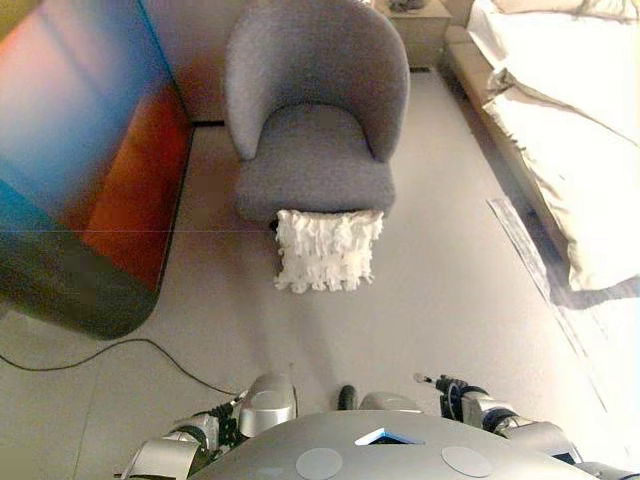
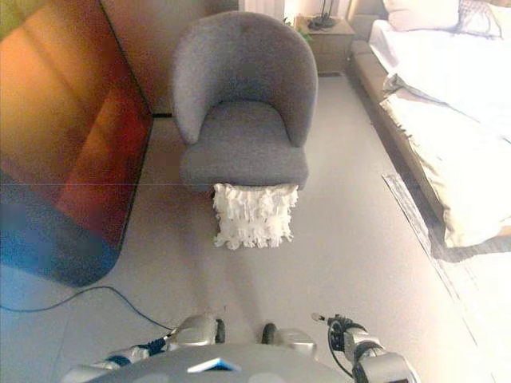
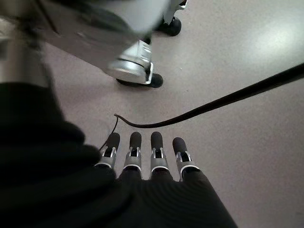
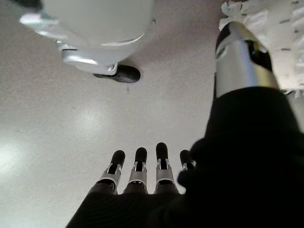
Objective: Pick up the cushion and take it to the sofa
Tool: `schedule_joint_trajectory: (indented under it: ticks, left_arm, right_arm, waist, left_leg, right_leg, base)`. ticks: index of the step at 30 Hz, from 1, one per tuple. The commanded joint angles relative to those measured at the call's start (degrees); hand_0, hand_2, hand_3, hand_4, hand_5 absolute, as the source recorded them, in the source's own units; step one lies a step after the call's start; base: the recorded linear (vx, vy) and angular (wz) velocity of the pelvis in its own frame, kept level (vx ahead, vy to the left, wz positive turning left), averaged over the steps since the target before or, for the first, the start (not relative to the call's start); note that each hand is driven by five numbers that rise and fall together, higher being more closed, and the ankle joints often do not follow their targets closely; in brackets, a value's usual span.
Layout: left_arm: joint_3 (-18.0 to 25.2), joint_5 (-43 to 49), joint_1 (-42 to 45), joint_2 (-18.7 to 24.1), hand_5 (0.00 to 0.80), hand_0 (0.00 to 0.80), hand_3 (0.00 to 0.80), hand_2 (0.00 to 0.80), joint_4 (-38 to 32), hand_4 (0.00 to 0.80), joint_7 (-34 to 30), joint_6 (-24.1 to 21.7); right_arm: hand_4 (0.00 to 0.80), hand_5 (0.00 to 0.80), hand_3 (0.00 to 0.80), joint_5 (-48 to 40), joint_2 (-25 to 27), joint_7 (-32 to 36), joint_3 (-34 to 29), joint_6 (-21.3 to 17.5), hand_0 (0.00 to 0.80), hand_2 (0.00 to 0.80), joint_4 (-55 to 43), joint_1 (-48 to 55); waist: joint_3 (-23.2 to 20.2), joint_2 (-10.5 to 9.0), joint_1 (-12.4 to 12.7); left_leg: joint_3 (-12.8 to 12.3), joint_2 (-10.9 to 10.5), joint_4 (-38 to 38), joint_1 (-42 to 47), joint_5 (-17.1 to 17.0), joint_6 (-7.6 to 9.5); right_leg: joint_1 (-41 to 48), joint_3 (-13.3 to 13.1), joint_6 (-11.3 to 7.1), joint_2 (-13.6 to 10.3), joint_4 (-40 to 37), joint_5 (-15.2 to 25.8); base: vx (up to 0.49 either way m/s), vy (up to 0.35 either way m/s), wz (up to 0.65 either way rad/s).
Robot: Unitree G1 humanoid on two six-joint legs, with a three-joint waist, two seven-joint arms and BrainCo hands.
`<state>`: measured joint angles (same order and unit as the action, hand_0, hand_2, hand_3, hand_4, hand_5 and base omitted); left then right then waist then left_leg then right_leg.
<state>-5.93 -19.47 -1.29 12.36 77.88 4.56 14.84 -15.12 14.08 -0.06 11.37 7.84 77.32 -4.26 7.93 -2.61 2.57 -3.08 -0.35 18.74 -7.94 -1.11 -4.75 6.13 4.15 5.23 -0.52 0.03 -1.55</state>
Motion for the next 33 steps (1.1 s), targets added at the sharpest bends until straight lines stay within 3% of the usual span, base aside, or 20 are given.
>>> schedule_joint_trajectory:
  ticks: [1,3,5,10,14,15,18,20,23,24,26,28,30,33]
  left_arm:
    - [-1.11,-1.95,0.18,-0.6,0.0,0.0,0.0,0.0,0.67,0.0,0.17,-0.61]
    - [-1.51,-1.75,0.7,-0.45,0.0,0.0,0.0,0.0,0.91,0.0,-0.52,-0.83]
    - [-1.41,-1.67,1.22,-0.34,0.0,0.0,0.0,0.0,1.17,0.0,-1.01,-0.93]
    - [-0.33,-1.52,2.73,-0.58,0.0,0.0,0.0,0.0,1.73,0.0,-1.18,-1.21]
    - [-0.03,-1.02,2.77,-0.13,0.0,0.0,0.0,0.0,2.16,0.0,-1.79,-0.64]
    - [0.22,-1.14,2.66,0.12,0.0,0.0,0.0,0.0,2.15,0.0,-2.02,-0.34]
    - [0.88,-0.96,2.03,0.8,0.0,0.0,0.0,0.0,2.68,0.0,-2.42,-0.72]
    - [1.66,0.25,1.79,1.52,0.0,0.0,0.0,0.0,2.53,0.0,-3.06,-1.85]
    - [1.61,2.36,0.93,2.65,0.0,0.0,0.0,0.0,1.48,0.0,-3.64,-2.79]
    - [1.0,3.12,0.5,3.08,0.0,0.0,0.0,0.0,0.73,0.0,-3.6,-2.41]
    - [-0.73,2.57,-1.06,3.71,0.0,0.0,0.0,0.0,0.01,0.0,-3.78,-1.5]
    - [-1.42,1.86,-2.69,3.91,0.0,0.0,0.0,0.0,0.01,0.0,-4.09,-0.89]
    - [-1.49,0.25,-4.37,3.58,0.0,0.0,0.0,0.0,-0.04,0.0,-3.35,0.08]
    - [-1.46,0.21,-5.69,3.48,0.0,0.0,0.0,0.0,0.74,0.0,-2.08,1.52]
  right_arm:
    - [0.0,0.0,0.0,1.04,0.99,0.37,0.2,-0.88,0.0,0.0,0.42,-1.5]
    - [0.0,0.0,0.0,0.81,0.97,0.19,-0.08,-1.42,0.0,0.0,0.64,-1.1]
    - [0.0,0.0,0.0,1.12,0.89,0.31,-0.36,-1.6,0.0,0.0,1.12,-0.92]
    - [0.0,0.0,0.0,2.9,0.41,0.11,-0.8,-0.69,0.0,0.0,2.04,-0.16]
    - [0.0,0.0,0.0,2.53,0.71,0.17,-1.05,-0.06,0.0,0.0,2.31,0.02]
    - [0.0,0.0,0.0,2.4,0.75,0.24,-1.21,0.09,0.0,0.0,2.41,-0.14]
    - [0.0,0.0,0.0,0.55,0.29,-0.33,-2.11,0.59,0.0,0.0,2.49,-0.7]
    - [0.0,0.0,0.0,0.55,-0.17,-0.35,-3.5,0.31,0.0,0.0,2.42,-0.55]
    - [0.0,0.0,0.0,2.23,-0.63,0.54,-4.01,-0.3,0.0,0.0,1.42,0.15]
    - [0.0,0.0,0.0,2.12,-0.76,0.6,-3.8,-0.74,0.0,0.0,0.72,0.03]
    - [0.0,0.0,0.0,0.06,-0.77,-0.04,-2.55,-0.25,0.0,0.0,-0.81,-0.96]
    - [0.0,0.0,0.0,-1.16,-0.72,-0.53,-2.23,-0.06,0.0,0.0,-1.25,-2.03]
    - [0.0,0.0,0.0,-1.58,-0.59,-1.12,-2.12,-0.35,0.0,0.0,-1.79,-2.84]
    - [0.0,0.0,0.0,-3.5,-0.11,-1.23,-1.59,-1.55,0.0,0.0,-2.48,-2.18]
  waist:
    - [0.96,1.2,1.21]
    - [0.39,2.24,1.8]
    - [-0.26,2.68,2.26]
    - [-2.0,2.67,2.85]
    - [-2.3,2.79,3.3]
    - [-2.32,2.46,3.38]
    - [-2.41,1.12,3.66]
    - [-2.54,-0.4,3.91]
    - [-3.79,-1.55,4.42]
    - [-4.11,-1.49,4.09]
    - [-4.06,-0.75,2.67]
    - [-3.75,0.07,1.91]
    - [-2.32,1.34,0.7]
    - [-0.34,2.18,-1.47]
  left_leg:
    - [-3.19,-1.43,-7.62,-4.81,-4.85,3.91]
    - [-4.1,-1.48,-15.0,-5.34,-9.13,2.86]
    - [-4.21,-1.39,-19.43,-5.08,-10.59,2.48]
    - [-3.86,-0.35,-23.74,-4.67,-8.43,2.28]
    - [-3.37,0.67,-23.74,-6.56,-9.81,1.56]
    - [-3.36,0.45,-23.74,-6.23,-8.71,2.24]
    - [-3.57,-0.22,-22.58,-5.44,-7.9,3.86]
    - [-2.43,-1.88,-16.73,-5.91,-6.22,5.55]
    - [-2.45,-3.46,-15.96,-4.59,-3.98,7.92]
    - [-1.91,-3.9,-16.41,-3.25,-3.31,8.57]
    - [-0.75,-4.09,-16.88,-1.11,-2.43,9.38]
    - [-0.52,-3.95,-16.46,-0.47,-2.01,9.49]
    - [0.43,-3.38,-17.23,3.32,-1.09,9.28]
    - [1.94,-2.52,-18.01,9.13,1.78,8.99]
  right_leg:
    - [5.46,-3.21,-2.72,5.06,0.58,-2.97]
    - [8.26,-4.08,-2.39,6.8,1.05,-5.28]
    - [10.13,-5.14,-2.13,7.84,1.87,-7.3]
    - [12.65,-6.24,-2.2,8.47,5.78,-12.55]
    - [13.69,-6.22,-2.18,8.44,9.09,-15.69]
    - [13.67,-6.08,-2.38,7.88,9.9,-15.78]
    - [12.77,-4.15,-5.27,5.17,16.08,-11.6]
    - [11.56,-2.66,-8.05,2.69,22.03,-5.45]
    - [9.05,-1.1,-12.67,0.6,32.05,3.73]
    - [5.78,-1.74,-13.69,0.85,35.99,6.44]
    - [-0.67,-2.15,-12.91,0.63,35.9,5.14]
    - [-4.72,-0.69,-11.82,0.61,30.87,3.29]
    - [-10.65,3.11,-10.79,-1.14,24.22,1.99]
    - [-15.31,4.2,-9.74,-4.04,13.58,3.51]
  base:
    - [0.241,0.007,0.0]
    - [0.317,0.012,0.09]
    - [0.362,0.02,0.01]
    - [0.452,0.035,-0.35]
    - [0.586,0.074,-0.17]
    - [0.65,0.129,-0.05]
    - [0.577,0.107,-0.2]
    - [0.643,0.091,0.03]
    - [0.561,0.047,0.06]
    - [0.51,0.026,-0.07]
    - [0.422,0.007,-0.03]
    - [0.266,-0.025,0.19]
    - [0.236,-0.059,0.13]
    - [0.32,-0.173,0.12]
